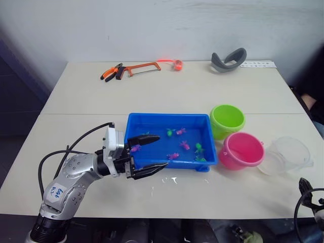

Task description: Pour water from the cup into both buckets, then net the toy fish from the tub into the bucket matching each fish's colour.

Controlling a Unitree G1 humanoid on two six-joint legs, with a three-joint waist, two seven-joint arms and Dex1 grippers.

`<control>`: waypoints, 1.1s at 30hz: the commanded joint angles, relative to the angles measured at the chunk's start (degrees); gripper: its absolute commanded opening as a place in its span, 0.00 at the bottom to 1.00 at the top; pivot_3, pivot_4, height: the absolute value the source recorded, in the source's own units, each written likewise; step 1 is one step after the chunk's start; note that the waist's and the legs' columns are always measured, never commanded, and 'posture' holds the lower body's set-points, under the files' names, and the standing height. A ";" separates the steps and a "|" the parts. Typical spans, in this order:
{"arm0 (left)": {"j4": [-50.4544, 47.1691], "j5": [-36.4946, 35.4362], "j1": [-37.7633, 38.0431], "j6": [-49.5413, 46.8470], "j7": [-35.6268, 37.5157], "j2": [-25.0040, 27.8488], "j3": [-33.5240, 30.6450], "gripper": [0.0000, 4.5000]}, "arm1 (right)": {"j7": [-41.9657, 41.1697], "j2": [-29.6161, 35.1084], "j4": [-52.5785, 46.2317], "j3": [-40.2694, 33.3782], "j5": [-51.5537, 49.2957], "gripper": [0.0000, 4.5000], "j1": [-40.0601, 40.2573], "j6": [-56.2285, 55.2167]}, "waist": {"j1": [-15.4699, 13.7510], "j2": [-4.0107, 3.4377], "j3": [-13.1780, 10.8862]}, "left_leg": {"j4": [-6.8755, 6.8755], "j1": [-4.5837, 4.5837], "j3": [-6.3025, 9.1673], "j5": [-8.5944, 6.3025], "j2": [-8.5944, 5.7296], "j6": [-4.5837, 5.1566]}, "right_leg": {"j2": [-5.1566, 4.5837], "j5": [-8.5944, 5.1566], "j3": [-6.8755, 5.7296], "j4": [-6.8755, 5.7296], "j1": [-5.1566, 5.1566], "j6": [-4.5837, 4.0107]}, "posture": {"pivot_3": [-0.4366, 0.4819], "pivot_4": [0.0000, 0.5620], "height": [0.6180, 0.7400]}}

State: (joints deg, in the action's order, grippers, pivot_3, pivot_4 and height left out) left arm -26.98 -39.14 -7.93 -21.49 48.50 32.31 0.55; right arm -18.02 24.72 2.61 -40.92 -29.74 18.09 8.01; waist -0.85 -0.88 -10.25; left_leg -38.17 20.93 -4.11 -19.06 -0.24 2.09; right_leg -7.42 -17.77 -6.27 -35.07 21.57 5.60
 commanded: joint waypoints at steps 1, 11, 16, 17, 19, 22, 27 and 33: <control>-2.63 -0.16 0.55 0.21 0.05 0.48 -1.20 0.96 | -1.55 0.91 2.28 -0.88 0.47 1.00 -1.41 -2.66 | -0.11 0.00 0.00 | 0.00 0.00 0.00 0.01 0.00 -0.01 | 0.00 0.00 -0.01 0.00 0.00 0.00 | 0.48 0.27 1.00; -1.90 0.54 1.00 0.98 0.00 0.35 -2.09 0.96 | -2.46 0.60 4.02 -0.25 0.98 1.00 -4.71 -3.13 | -0.35 -0.01 0.01 | -0.01 0.02 0.00 0.05 -0.01 0.02 | 0.00 0.02 0.00 0.02 -0.02 0.05 | 0.48 0.27 1.00; -1.64 1.04 0.51 1.31 -0.42 -0.25 -1.80 0.96 | -2.34 1.42 7.06 -0.27 2.25 1.00 -7.46 -4.64 | -0.36 -0.01 0.01 | -0.01 0.02 0.00 0.05 -0.01 0.02 | 0.00 0.03 -0.01 0.02 -0.02 0.05 | 0.48 0.27 1.00; -1.67 1.08 0.45 1.31 -0.56 -0.39 -1.82 0.96 | -2.36 1.69 7.97 -0.28 2.51 1.00 -8.16 -5.02 | -0.34 -0.01 0.01 | -0.01 0.02 0.00 0.05 -0.01 0.02 | 0.00 0.03 -0.01 0.03 -0.02 0.05 | 0.48 0.27 1.00; -1.44 1.13 0.11 1.27 -0.53 -0.50 -1.81 0.96 | -2.23 2.17 10.06 -0.19 3.01 1.00 -9.97 -5.64 | -0.29 -0.01 0.00 | -0.01 0.02 -0.01 0.05 -0.01 0.02 | 0.00 0.03 -0.01 0.03 -0.02 0.05 | 0.48 0.27 1.00; -1.37 0.36 -0.47 0.88 -0.69 -0.83 -2.26 0.96 | -3.08 2.99 13.67 0.55 3.79 1.00 -12.82 -7.01 | -0.27 -0.01 0.00 | -0.01 0.02 -0.01 0.06 -0.01 0.00 | 0.00 0.03 -0.01 0.02 -0.02 0.05 | 0.48 0.27 1.00; -1.23 -0.78 -1.22 0.20 -0.10 -0.81 -2.85 0.96 | -5.61 3.68 17.15 1.66 3.67 1.00 -15.66 -8.29 | -0.21 -0.01 0.00 | -0.01 0.02 -0.01 0.09 -0.01 -0.02 | 0.02 0.03 -0.02 0.02 -0.02 0.05 | 0.48 0.27 1.00; -0.55 -0.30 -1.65 0.68 0.59 -0.66 -3.08 1.00 | -9.10 4.21 19.52 2.35 2.96 0.88 -17.80 -9.24 | -0.19 -0.01 0.00 | -0.02 0.02 -0.01 0.11 -0.01 -0.01 | 0.02 0.03 -0.03 0.03 -0.02 0.05 | 0.48 0.27 1.00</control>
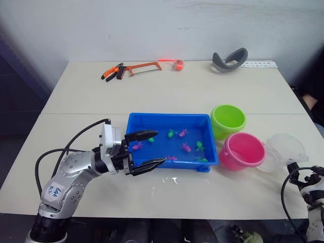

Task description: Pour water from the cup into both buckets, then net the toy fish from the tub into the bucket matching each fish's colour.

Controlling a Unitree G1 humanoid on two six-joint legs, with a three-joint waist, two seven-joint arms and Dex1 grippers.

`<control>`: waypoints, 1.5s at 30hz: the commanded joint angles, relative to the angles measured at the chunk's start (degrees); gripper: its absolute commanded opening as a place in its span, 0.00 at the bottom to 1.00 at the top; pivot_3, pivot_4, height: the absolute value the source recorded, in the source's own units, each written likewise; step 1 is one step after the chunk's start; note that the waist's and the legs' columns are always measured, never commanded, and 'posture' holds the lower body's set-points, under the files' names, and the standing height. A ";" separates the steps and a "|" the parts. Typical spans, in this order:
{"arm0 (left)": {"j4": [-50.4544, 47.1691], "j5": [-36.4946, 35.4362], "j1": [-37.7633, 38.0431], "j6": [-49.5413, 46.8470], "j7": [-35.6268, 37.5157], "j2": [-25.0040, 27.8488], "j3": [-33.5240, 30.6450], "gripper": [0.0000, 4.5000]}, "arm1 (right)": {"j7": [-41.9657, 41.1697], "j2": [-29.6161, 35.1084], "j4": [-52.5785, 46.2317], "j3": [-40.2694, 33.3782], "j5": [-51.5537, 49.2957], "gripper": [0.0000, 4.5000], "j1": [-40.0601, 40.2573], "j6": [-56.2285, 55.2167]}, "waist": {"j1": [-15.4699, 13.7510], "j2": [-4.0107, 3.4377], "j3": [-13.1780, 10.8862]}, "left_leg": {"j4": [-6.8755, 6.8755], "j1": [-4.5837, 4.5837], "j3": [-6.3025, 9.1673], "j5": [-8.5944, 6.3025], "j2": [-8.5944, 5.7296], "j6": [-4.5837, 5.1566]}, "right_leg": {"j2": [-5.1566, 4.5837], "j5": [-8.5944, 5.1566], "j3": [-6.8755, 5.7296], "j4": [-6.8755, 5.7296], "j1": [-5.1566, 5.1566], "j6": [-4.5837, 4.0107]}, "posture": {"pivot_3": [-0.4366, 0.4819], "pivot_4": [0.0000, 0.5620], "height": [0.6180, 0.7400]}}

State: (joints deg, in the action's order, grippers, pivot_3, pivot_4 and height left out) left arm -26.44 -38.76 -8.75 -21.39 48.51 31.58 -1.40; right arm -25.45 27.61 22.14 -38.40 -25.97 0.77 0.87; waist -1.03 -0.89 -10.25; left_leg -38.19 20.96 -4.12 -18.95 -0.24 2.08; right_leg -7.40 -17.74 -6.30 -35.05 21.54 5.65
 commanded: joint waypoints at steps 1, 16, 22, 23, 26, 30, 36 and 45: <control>-0.99 -0.60 -0.88 0.68 0.63 0.06 -1.12 1.00 | -1.89 1.30 0.23 -0.18 -0.72 0.83 -0.71 -2.38 | -0.05 0.00 0.00 | 0.00 0.00 0.00 0.00 0.00 0.00 | 0.00 0.00 0.00 0.00 0.00 0.00 | 0.48 0.27 1.00; 1.11 0.99 -1.38 2.73 1.68 -1.19 -0.43 1.00 | -2.74 0.79 -8.99 -2.99 -5.09 0.02 2.14 -1.20 | -0.15 -0.07 -0.04 | 0.01 0.03 0.01 0.00 0.00 0.00 | -0.02 0.00 -0.02 0.04 0.00 0.01 | 0.48 0.27 1.00; 3.84 0.89 -3.79 2.75 3.36 -2.43 0.77 1.00 | 0.63 5.50 -20.29 -5.18 -3.67 0.02 4.99 0.13 | -0.25 -0.17 -0.09 | 0.01 0.06 0.00 0.00 -0.01 -0.01 | -0.02 0.01 -0.01 0.04 0.02 0.03 | 0.48 0.27 1.00; 4.48 1.07 -4.36 2.73 3.93 -2.66 1.32 1.00 | 0.42 7.07 -21.73 -5.22 -2.89 0.02 5.52 0.69 | -0.29 -0.19 -0.10 | 0.01 0.06 0.00 0.00 -0.02 -0.01 | -0.03 0.02 -0.01 0.05 0.02 0.04 | 0.48 0.27 1.00; 7.05 1.09 -6.60 2.46 5.57 -3.71 2.93 1.00 | -1.28 13.39 -25.37 -4.88 2.50 0.02 7.74 -0.49 | -0.36 -0.18 -0.12 | 0.02 0.06 -0.01 0.00 -0.04 -0.01 | -0.01 0.03 -0.01 0.08 0.02 0.05 | 0.48 0.27 1.00; 9.16 0.70 -9.07 0.47 6.60 -3.86 3.91 1.00 | -0.64 17.39 -28.35 -4.06 7.78 0.02 8.41 -1.06 | -0.37 0.05 -0.25 | 0.02 0.07 0.01 0.01 0.01 -0.04 | 0.06 0.03 -0.05 0.09 0.02 0.05 | 0.48 0.27 1.00; 10.57 0.62 -12.37 -1.78 7.06 -4.56 4.54 1.00 | 1.06 18.94 -31.99 -1.80 16.84 0.02 8.43 -2.78 | -0.35 0.08 -0.27 | 0.01 0.12 0.01 0.05 -0.01 -0.04 | 0.08 0.03 -0.07 0.09 0.03 0.06 | 0.48 0.27 1.00; 10.33 1.51 -13.04 -2.08 6.34 -6.03 5.06 1.00 | 1.39 18.73 -33.07 1.98 27.10 0.02 8.79 -10.59 | -0.37 0.12 -0.30 | 0.01 0.11 0.02 0.10 -0.02 -0.10 | 0.32 0.03 -0.06 0.10 0.03 0.07 | 0.48 0.27 1.00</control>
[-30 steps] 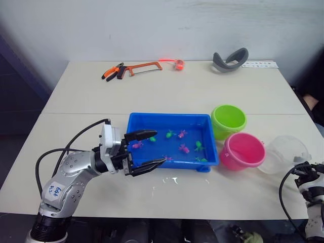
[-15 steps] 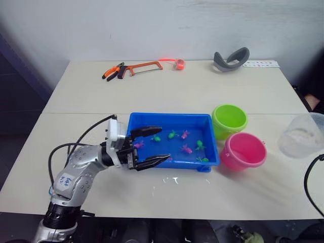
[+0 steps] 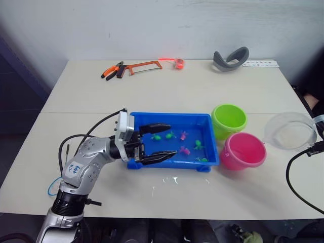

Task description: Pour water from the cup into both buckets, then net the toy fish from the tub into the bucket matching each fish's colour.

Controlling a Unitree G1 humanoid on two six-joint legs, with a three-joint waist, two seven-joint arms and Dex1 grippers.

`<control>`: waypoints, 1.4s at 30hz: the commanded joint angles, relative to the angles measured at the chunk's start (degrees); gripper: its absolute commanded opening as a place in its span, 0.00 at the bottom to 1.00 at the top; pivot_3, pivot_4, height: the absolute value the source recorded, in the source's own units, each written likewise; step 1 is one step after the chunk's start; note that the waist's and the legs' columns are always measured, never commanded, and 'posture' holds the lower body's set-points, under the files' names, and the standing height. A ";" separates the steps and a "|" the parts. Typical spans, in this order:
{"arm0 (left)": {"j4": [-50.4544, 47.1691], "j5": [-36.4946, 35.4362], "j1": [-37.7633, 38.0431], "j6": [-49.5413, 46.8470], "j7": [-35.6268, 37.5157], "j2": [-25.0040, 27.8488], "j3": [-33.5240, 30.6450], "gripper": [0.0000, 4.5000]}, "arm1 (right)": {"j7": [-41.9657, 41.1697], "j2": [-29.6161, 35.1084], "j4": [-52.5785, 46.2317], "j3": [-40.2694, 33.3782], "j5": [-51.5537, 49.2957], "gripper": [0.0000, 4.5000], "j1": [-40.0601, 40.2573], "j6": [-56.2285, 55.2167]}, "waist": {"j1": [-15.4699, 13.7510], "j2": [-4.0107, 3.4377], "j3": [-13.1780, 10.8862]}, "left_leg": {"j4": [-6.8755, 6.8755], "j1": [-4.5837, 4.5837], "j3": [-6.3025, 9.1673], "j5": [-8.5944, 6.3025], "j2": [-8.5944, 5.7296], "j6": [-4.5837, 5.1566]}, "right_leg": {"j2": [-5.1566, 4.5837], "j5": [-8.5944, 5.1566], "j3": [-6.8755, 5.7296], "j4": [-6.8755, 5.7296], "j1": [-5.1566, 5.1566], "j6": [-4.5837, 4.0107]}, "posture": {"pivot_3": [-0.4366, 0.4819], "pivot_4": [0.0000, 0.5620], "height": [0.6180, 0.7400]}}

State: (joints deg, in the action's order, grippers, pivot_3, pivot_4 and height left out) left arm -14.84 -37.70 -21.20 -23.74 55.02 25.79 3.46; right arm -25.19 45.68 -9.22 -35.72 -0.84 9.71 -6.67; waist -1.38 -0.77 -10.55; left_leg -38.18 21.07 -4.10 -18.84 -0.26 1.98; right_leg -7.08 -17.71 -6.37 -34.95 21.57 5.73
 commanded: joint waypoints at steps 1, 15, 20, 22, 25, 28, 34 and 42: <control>-1.27 0.55 -0.56 0.29 -0.23 -0.35 0.20 1.00 | 1.15 0.71 -1.45 -0.31 2.86 0.02 -0.03 -4.10 | -0.04 0.00 0.00 | 0.00 0.00 0.00 0.01 0.00 0.00 | 0.00 0.00 0.01 0.00 0.00 0.00 | 0.48 0.27 1.00; -1.61 1.43 -0.08 0.55 -0.79 -1.25 0.15 1.00 | 4.65 2.38 1.71 0.35 14.27 0.02 0.07 -15.58 | -0.01 0.01 -0.01 | -0.01 -0.01 0.04 0.06 0.05 -0.07 | 0.24 0.00 0.12 0.02 0.00 0.00 | 0.48 0.27 1.00; -1.44 1.78 -0.29 0.71 -0.80 -1.53 0.28 1.00 | 6.88 2.19 2.56 0.08 16.29 0.02 -0.48 -15.99 | 0.02 0.01 -0.01 | -0.01 -0.01 0.04 0.07 0.07 -0.08 | 0.28 0.00 0.14 0.02 0.00 0.00 | 0.48 0.27 1.00; -1.42 1.90 -0.32 0.74 -0.74 -1.66 0.30 1.00 | 7.43 2.19 2.79 0.22 16.63 0.02 -0.67 -16.00 | 0.02 0.01 -0.01 | -0.01 -0.01 0.04 0.07 0.07 -0.09 | 0.29 0.00 0.15 0.02 0.00 0.00 | 0.48 0.27 1.00; -1.47 2.06 -0.30 0.76 -0.65 -1.78 0.28 1.00 | 8.52 2.17 2.94 0.25 17.57 0.02 -0.97 -16.27 | 0.02 0.01 -0.01 | -0.01 -0.01 0.04 0.07 0.08 -0.09 | 0.29 0.00 0.15 0.02 0.00 0.00 | 0.48 0.27 1.00; -1.55 2.18 -0.16 0.88 -0.56 -1.74 0.14 1.00 | 9.63 2.17 2.98 0.43 18.62 0.02 -1.39 -16.22 | 0.03 0.01 -0.01 | -0.01 -0.01 0.04 0.07 0.07 -0.09 | 0.29 0.00 0.15 0.01 0.00 0.00 | 0.48 0.27 1.00; -1.57 2.51 -0.11 1.12 -0.68 -1.67 -0.03 1.00 | 11.92 2.47 3.11 0.70 20.94 0.02 -2.46 -16.82 | 0.04 0.01 -0.01 | -0.01 -0.02 0.04 0.08 0.08 -0.10 | 0.30 0.00 0.16 0.00 0.00 0.00 | 0.48 0.27 1.00; -1.57 2.72 0.01 1.44 -0.90 -1.66 -0.14 1.00 | 13.73 3.50 3.86 1.67 23.43 0.02 -3.49 -19.58 | 0.04 0.01 -0.01 | -0.01 -0.01 0.04 0.08 0.09 -0.11 | 0.32 0.00 0.16 0.00 0.00 0.00 | 0.48 0.27 1.00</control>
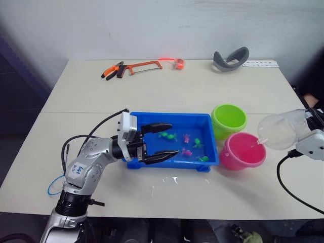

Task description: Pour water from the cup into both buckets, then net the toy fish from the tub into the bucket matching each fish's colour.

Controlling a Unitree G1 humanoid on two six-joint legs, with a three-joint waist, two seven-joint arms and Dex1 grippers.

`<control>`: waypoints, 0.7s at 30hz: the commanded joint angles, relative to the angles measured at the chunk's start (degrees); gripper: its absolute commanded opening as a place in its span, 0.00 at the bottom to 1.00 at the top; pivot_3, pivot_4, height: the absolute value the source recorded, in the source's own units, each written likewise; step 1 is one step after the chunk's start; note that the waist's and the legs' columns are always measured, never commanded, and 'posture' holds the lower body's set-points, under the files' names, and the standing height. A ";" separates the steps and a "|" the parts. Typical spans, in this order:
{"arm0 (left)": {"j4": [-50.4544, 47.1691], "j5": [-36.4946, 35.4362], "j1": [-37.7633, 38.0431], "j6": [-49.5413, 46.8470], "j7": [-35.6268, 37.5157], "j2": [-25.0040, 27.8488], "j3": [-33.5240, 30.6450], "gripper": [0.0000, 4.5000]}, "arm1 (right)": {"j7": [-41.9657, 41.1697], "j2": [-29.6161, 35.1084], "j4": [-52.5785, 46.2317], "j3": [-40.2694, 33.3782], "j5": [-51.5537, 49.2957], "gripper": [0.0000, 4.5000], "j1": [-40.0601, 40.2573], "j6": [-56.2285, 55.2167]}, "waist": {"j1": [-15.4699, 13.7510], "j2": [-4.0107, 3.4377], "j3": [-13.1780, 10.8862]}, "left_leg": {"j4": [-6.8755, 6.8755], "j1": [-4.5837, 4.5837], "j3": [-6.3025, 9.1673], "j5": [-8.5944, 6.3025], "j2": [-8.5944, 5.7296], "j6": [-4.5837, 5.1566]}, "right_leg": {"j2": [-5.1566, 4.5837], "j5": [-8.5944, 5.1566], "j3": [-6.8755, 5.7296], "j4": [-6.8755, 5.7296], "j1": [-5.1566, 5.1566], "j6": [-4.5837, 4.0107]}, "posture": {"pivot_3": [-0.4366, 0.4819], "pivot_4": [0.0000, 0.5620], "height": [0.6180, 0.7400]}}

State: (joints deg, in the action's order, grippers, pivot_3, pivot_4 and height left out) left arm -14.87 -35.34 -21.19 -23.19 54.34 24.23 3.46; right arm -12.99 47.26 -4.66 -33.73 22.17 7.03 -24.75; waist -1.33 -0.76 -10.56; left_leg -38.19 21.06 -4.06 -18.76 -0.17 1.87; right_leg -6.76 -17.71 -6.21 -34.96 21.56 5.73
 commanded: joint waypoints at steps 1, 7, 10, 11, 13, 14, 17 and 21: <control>-1.53 0.35 0.02 0.92 -0.26 -0.09 -0.19 1.00 | 1.64 1.95 -0.28 -0.05 0.49 0.02 -1.08 -1.64 | 0.01 0.00 0.00 | 0.00 0.00 0.00 0.00 0.00 0.00 | 0.00 0.00 0.00 0.00 0.00 0.00 | 0.48 0.27 1.00; -1.48 0.37 0.09 1.02 -0.41 0.03 -0.40 1.00 | 2.34 1.61 2.45 0.72 -0.59 0.02 -1.46 -2.22 | -0.02 0.00 0.00 | -0.01 0.00 0.00 0.01 0.01 -0.02 | 0.01 0.00 0.00 0.00 0.00 0.00 | 0.48 0.27 1.00; -1.43 0.32 0.18 1.10 -0.47 0.20 -0.58 1.00 | 1.98 1.07 3.67 1.07 -2.04 0.02 -1.28 -2.15 | 0.00 0.00 0.00 | -0.01 0.01 0.01 0.02 0.01 -0.01 | 0.00 0.00 0.00 0.00 0.00 0.00 | 0.48 0.27 1.00; -1.67 0.18 0.41 1.06 -0.61 0.25 -0.78 1.00 | 1.33 0.39 4.23 1.14 -3.93 0.02 -1.21 -1.74 | 0.01 0.00 0.00 | -0.01 0.01 0.01 0.02 0.01 -0.01 | 0.01 0.00 0.00 -0.01 0.00 0.00 | 0.48 0.27 1.00; -2.05 -0.29 0.81 0.82 -1.09 0.20 -1.35 1.00 | 0.31 -0.79 4.85 1.14 -6.95 0.02 -0.97 -0.46 | 0.03 0.00 0.00 | -0.01 0.00 0.01 0.02 0.02 -0.01 | 0.02 0.00 0.00 0.00 0.00 0.00 | 0.48 0.27 1.00; -2.18 -0.56 0.97 0.67 -1.36 0.14 -1.66 1.00 | -0.10 -1.26 4.98 1.09 -8.05 0.02 -0.84 0.25 | 0.03 0.00 0.00 | 0.00 0.00 0.01 0.03 0.03 -0.01 | 0.03 0.00 -0.01 -0.01 -0.01 0.00 | 0.48 0.27 1.00; -2.48 -2.12 1.67 0.13 -1.88 0.44 -3.55 1.00 | -4.23 -4.67 4.59 0.82 -17.89 0.02 -1.08 5.71 | 0.04 0.00 0.00 | -0.01 0.00 0.02 0.03 0.04 -0.01 | 0.03 0.00 -0.01 -0.03 -0.01 0.00 | 0.48 0.27 1.00; -2.78 -3.55 3.03 -0.40 -1.98 1.77 -6.45 1.00 | -6.52 -7.16 2.32 -1.45 -26.57 0.02 -1.59 11.65 | 0.06 -0.01 0.00 | -0.03 0.00 0.05 0.03 0.05 -0.01 | 0.01 0.00 -0.02 -0.05 -0.02 -0.01 | 0.48 0.27 1.00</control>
State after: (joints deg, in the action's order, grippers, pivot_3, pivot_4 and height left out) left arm -15.39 -37.11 -18.81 -23.70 52.41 25.39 -1.01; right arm -19.47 39.88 0.41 -31.73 -0.16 6.01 -14.89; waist -1.27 -0.76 -10.56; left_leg -38.22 21.06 -4.01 -18.73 -0.12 1.86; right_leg -6.75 -17.70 -6.23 -35.02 21.54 5.72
